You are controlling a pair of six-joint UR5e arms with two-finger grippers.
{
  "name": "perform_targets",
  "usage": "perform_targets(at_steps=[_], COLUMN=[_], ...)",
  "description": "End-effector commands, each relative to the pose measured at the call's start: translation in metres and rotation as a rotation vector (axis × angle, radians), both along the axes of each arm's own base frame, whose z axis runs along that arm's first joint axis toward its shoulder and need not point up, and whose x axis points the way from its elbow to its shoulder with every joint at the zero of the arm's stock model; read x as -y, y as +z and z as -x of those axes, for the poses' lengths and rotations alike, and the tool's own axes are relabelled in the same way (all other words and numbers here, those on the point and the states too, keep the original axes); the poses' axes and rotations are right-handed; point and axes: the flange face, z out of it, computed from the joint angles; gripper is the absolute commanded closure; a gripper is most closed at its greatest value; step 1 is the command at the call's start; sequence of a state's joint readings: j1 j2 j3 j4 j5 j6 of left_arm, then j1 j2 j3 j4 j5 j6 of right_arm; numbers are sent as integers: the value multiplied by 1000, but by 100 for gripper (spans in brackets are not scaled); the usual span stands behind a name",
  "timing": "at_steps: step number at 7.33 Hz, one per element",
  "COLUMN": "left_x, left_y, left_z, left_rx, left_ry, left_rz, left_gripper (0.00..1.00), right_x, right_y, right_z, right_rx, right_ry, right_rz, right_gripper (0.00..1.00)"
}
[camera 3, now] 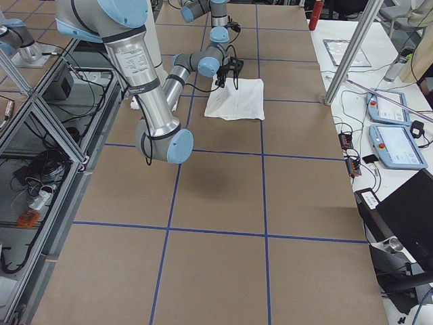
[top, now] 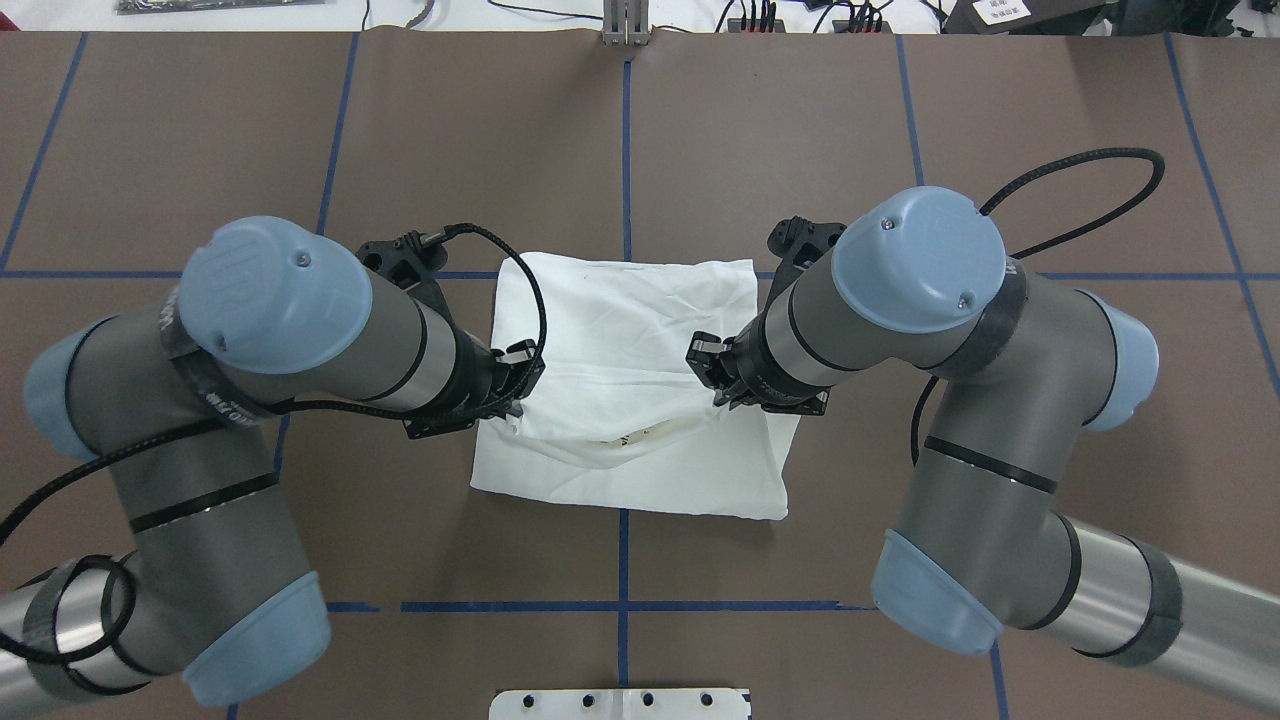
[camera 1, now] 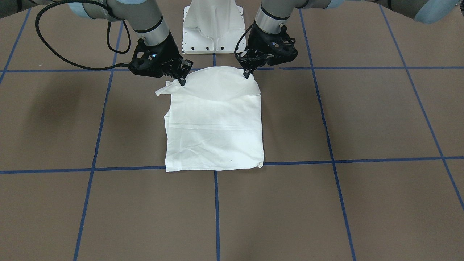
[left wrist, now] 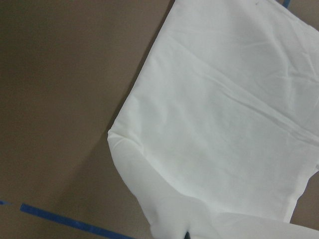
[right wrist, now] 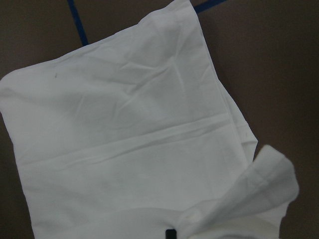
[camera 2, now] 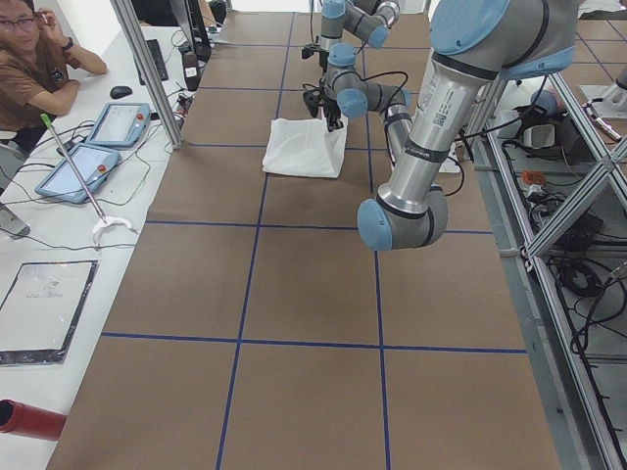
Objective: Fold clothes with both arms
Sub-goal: 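Lift both near corners and fold them over toward the far edge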
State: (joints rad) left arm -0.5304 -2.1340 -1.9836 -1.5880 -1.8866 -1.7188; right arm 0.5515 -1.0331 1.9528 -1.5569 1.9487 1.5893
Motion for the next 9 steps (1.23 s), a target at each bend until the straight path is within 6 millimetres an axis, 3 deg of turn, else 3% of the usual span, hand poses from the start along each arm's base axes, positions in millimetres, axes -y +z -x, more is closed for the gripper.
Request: perform_targets(at_steps=[1, 3, 4, 7, 9], left_x=[56, 94, 100, 107, 112], left_y=[-1, 23, 33, 43, 50], left_z=[-8, -22, -29, -38, -42], left_rx=[27, 44, 45, 35, 28], left_ry=[-61, -78, -80, -82, -85], left_rz=[2, -9, -9, -12, -18], left_gripper=[100, 100, 100, 100, 100], right_x=[38, 58, 68, 107, 117], right_y=[-9, -6, -7, -3, -1], right_z=[39, 37, 33, 65, 66], right_rx=[-39, -57, -59, -119, -127], right_ry=[17, 36, 53, 69, 79], right_rz=[20, 20, 25, 70, 98], right_gripper=[100, 100, 100, 100, 100])
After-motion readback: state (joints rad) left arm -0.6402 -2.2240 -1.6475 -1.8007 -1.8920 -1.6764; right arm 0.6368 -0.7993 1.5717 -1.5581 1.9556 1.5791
